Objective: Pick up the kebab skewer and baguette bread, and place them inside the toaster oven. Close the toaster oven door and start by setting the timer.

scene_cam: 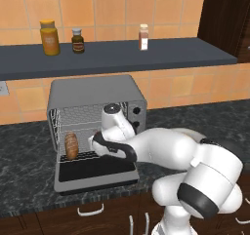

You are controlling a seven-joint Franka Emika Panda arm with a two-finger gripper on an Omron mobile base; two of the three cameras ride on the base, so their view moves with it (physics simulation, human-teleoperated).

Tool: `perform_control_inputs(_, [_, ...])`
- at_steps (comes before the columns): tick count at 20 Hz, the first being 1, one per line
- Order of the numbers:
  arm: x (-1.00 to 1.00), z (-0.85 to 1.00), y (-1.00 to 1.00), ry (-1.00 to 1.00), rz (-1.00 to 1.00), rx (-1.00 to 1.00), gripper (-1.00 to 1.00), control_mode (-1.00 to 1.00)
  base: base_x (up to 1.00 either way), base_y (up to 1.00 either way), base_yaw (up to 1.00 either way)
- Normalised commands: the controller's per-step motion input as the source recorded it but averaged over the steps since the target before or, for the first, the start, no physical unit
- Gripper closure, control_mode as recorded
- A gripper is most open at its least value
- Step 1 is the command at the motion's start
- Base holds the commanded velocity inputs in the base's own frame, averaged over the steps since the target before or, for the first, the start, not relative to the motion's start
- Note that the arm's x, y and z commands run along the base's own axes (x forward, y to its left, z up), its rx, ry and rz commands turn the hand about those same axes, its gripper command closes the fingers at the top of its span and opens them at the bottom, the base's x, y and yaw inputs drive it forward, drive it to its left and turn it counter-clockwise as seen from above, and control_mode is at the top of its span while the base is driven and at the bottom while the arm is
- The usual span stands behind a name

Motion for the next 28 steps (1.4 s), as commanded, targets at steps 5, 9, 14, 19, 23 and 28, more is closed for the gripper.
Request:
perform_control_inputs(5, [0.08,-0.16,0.04,-0.03,-0.07,0.0,1.0,-1.0,0.0,0.0,0.0])
perform_control_inputs(9, [0.11,0.0,0.01,-0.02,-0.05,0.0,1.0,-1.0,0.0,0.0,0.0])
perform_control_inputs(14, [0.04,-0.04,0.01,0.0,-0.03,0.0,-1.0,-1.0,0.0,0.0,0.0])
perform_control_inputs(19, [0.0,-0.01,0.0,0.0,-0.01,0.0,-1.0,-1.0,0.0,0.0,0.0])
perform_control_inputs(23, [-0.11,0.0,0.0,0.0,-0.03,0.0,-1.0,-1.0,0.0,0.0,0.0])
perform_control_inputs(28, [-0.21,0.19,0.0,-0.02,-0.04,0.0,-1.0,-1.0,0.0,0.0,0.0])
